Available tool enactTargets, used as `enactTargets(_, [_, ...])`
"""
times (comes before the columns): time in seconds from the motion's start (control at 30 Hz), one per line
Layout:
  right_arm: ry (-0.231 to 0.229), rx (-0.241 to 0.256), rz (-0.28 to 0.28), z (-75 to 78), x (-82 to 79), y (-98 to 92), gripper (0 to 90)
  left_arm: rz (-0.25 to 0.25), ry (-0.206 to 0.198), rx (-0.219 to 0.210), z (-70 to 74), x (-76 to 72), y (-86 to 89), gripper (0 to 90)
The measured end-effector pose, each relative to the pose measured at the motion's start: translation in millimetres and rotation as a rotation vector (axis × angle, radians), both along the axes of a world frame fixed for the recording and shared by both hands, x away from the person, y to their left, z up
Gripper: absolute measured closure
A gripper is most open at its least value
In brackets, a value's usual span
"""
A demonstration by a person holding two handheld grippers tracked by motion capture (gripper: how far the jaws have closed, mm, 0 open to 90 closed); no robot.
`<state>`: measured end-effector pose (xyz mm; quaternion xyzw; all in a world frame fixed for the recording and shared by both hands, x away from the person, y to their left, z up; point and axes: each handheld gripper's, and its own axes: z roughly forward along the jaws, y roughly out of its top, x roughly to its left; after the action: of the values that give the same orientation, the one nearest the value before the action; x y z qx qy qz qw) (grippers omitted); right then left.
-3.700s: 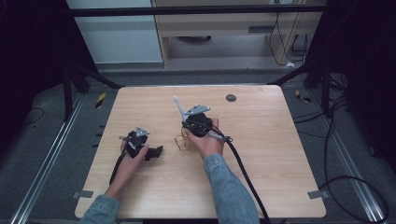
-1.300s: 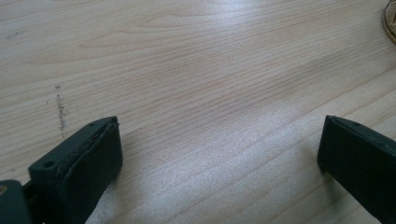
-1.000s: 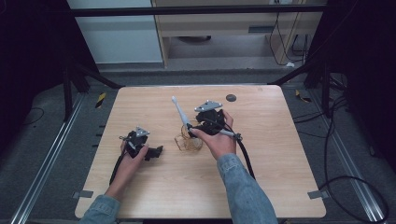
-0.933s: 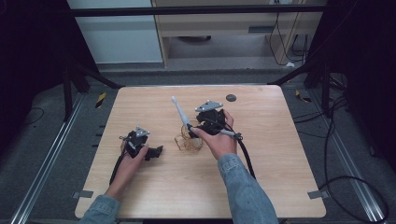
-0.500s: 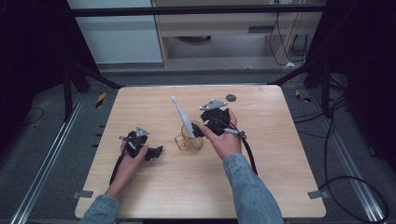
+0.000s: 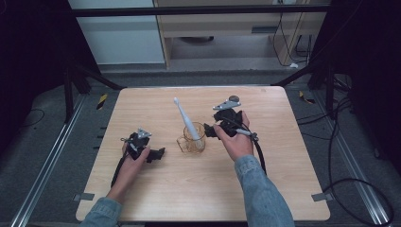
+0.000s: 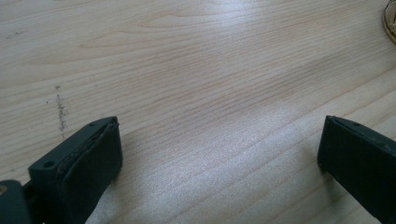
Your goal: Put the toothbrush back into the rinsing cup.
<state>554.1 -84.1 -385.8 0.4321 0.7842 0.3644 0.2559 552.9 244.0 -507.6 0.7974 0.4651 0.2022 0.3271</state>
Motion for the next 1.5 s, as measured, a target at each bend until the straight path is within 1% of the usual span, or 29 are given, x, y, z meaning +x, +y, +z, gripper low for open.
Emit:
enactTargets(0.03, [0.0, 0.0, 0.0, 0.0, 0.0, 0.0, 8.5, 0.0, 0.0, 0.0, 0.0, 0.0, 0.0, 0.0])
enactTargets(0.13, [-0.001, 0.004, -0.024, -0.5, 0.3, -9.7, 8.5, 0.0, 0.0, 0.0, -0.1, -0.1, 0.0, 0.0])
enactTargets(0.3, [0.01, -0.006, -0.06, -3.4, 0.4, -24.8, 8.6, 0.0, 0.0, 0.0, -0.1, -0.2, 0.0, 0.0])
enactTargets(0.43, [0.02, -0.016, -0.091, -8.4, 1.6, -37.6, 9.0, -0.001, 0.0, 0.0, -0.1, -0.1, 0.0, 0.0])
enactTargets(0.57, [0.031, -0.011, -0.117, -13.3, 3.3, -49.9, 9.2, -0.001, 0.0, 0.0, -0.1, -0.1, 0.0, 0.0])
enactTargets(0.77, [0.052, -0.027, -0.159, -21.2, 8.5, -67.0, 9.2, 0.0, 0.0, 0.0, -0.1, -0.2, 0.0, 0.0])
enactTargets(0.9, [0.073, -0.053, -0.173, -28.1, 10.2, -76.9, 9.2, -0.001, 0.0, 0.0, -0.1, -0.2, 0.1, 0.0])
enactTargets(1.0, [0.082, -0.059, -0.187, -33.8, 11.4, -85.4, 9.6, -0.001, 0.0, 0.0, 0.0, -0.1, 0.1, 0.0])
enactTargets(1.03, [0.082, -0.059, -0.187, -33.8, 11.4, -85.4, 9.6, -0.001, 0.0, 0.0, 0.0, -0.1, 0.1, 0.0])
enactTargets(1.13, [0.099, -0.06, -0.206, -42.4, 14.9, -96.6, 9.8, -0.002, 0.0, -0.001, 0.0, 0.1, 0.1, 0.0])
enactTargets(1.23, [0.131, -0.07, -0.208, -48.4, 18.4, -103.3, 9.9, -0.002, -0.001, -0.001, 0.0, 0.6, 0.2, 0.0])
enactTargets(1.33, [0.143, -0.065, -0.21, -54.0, 21.7, -108.9, 10.2, -0.002, -0.001, -0.001, 0.0, 0.6, 0.2, 0.0])
enactTargets(1.5, [0.174, -0.072, -0.21, -71.0, 26.9, -119.1, 10.7, -0.003, 0.0, 0.001, 0.0, 0.7, 0.4, 0.0])
